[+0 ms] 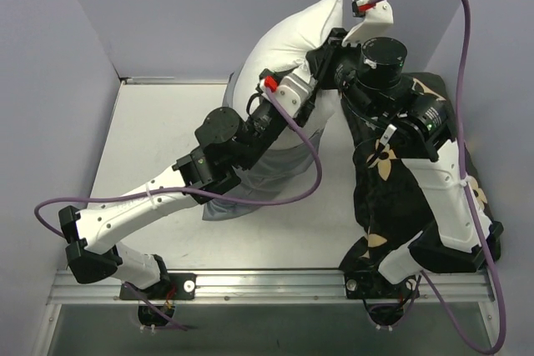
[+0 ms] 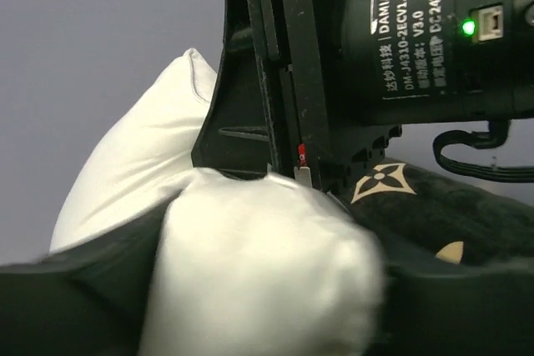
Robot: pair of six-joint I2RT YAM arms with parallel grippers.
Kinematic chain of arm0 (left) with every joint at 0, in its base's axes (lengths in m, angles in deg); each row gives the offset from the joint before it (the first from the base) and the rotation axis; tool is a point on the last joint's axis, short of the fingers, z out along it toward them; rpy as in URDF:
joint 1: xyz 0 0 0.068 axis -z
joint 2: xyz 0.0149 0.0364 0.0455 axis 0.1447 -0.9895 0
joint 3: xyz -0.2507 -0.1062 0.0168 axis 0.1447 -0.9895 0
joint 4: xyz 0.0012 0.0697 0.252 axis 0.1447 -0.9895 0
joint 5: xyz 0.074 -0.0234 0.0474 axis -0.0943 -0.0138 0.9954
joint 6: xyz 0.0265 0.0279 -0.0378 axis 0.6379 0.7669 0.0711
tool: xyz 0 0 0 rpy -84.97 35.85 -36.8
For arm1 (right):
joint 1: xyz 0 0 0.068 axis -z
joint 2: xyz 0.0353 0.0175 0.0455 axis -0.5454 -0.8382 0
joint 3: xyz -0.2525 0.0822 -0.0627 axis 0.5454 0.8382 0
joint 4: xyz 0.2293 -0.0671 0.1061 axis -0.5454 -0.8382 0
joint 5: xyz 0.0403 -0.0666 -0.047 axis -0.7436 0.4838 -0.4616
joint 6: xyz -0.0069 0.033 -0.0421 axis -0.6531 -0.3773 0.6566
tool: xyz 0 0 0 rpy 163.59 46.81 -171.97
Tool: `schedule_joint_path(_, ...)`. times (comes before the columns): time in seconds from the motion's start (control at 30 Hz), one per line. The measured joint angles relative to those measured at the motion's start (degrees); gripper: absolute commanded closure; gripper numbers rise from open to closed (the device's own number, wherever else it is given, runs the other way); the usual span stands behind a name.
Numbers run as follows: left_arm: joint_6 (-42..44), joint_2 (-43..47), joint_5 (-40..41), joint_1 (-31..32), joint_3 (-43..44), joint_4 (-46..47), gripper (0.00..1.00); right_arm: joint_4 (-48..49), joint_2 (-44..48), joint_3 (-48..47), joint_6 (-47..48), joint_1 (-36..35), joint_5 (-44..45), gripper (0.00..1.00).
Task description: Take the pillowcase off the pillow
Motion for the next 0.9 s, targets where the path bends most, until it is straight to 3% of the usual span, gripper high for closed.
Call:
schedule_joint_path(0.07, -2.45, -0.72, 0.09, -1.4, 1.31, -1.75, 1.0, 0.39, -0.66, -0.52, 0.59, -0.7, 1.07, 1.0)
schedule_joint_path(0.27, -8.68, -2.23, 2.89, -5.18, 3.72, -5.7, 1.0, 1.55, -2.8, -1.22, 2.01, -1.11, 3.39, 0.98)
schedule_joint_path(0.33, -11.41, -2.23, 5.05, -6.19, 3.82, -6.23, 1.0, 1.92, -3.34, -1.25, 2.38, -1.11, 3.45, 0.78)
schedule_joint_path(0.37, -13.29, -2.23, 6.27, -7.1, 4.15, -7.08, 1.0, 2.05, -3.61, -1.33, 2.34, -1.05, 3.41, 0.53)
schedule_joint_path(0.47, -18.34, -2.23, 11.08, -11.87, 5.6, -10.1, 1.0, 2.19, -3.85, -1.62, 1.97, -0.59, 0.72, 0.27)
schedule_joint_path(0.53, -21.79, -2.29, 13.84, -16.55, 6.69, -12.59, 1.0, 2.16, -3.28, -1.6, 1.53, 0.33, -1.62, 0.19)
schedule_joint_path(0.73, -30.67, -0.28, 17.07, -27.45, 8.0, -18.25, 1.0, 3.21, 3.5, 7.41, -1.7, 7.06, -7.15, 0.14)
schedule_joint_path(0.9, -32.63, 2.05, 17.07, -28.79, 8.0, -20.96, 1.0, 9.75, 10.23, 24.28, -3.74, 8.46, -15.17, 0.14)
